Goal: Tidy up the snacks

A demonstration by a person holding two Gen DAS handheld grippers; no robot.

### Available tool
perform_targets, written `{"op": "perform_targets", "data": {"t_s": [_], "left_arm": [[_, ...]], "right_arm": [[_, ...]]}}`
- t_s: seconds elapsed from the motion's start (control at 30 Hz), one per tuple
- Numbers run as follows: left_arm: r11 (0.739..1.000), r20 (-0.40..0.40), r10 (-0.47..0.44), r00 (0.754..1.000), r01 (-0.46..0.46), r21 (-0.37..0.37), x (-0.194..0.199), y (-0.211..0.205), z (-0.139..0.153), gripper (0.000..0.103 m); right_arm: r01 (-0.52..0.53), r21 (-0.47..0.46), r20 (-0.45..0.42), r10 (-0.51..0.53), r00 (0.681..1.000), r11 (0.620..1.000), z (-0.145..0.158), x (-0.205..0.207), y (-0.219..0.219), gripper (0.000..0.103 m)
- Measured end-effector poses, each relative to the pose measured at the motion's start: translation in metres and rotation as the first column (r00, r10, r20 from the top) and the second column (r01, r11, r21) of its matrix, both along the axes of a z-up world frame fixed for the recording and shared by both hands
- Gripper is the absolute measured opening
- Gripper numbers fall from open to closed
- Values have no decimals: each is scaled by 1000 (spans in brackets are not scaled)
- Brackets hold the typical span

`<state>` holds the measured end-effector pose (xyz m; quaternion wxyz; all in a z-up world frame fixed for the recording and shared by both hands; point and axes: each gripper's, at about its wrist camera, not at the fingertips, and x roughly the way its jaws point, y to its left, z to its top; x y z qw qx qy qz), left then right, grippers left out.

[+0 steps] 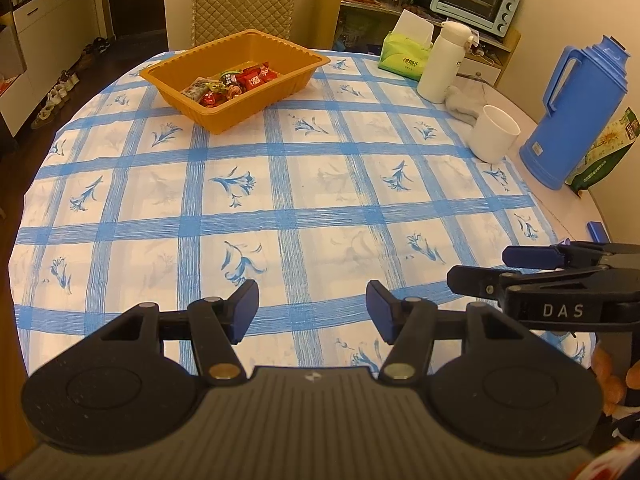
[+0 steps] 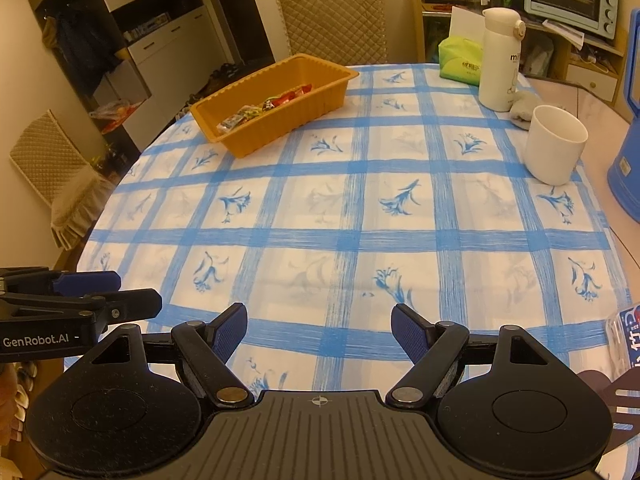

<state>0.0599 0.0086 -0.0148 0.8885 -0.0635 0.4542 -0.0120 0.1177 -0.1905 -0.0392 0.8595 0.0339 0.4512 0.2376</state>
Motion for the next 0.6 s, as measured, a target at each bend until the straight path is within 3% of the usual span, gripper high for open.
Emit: {"op": "perform_targets", "data": {"t_s": [0.6], "left_arm": [[1000,-4,13,1000,-13,1,-2,-1,-2,57]], "right_arm": [[-17,4,1,17,1000,1000,0,0,1,79]]}}
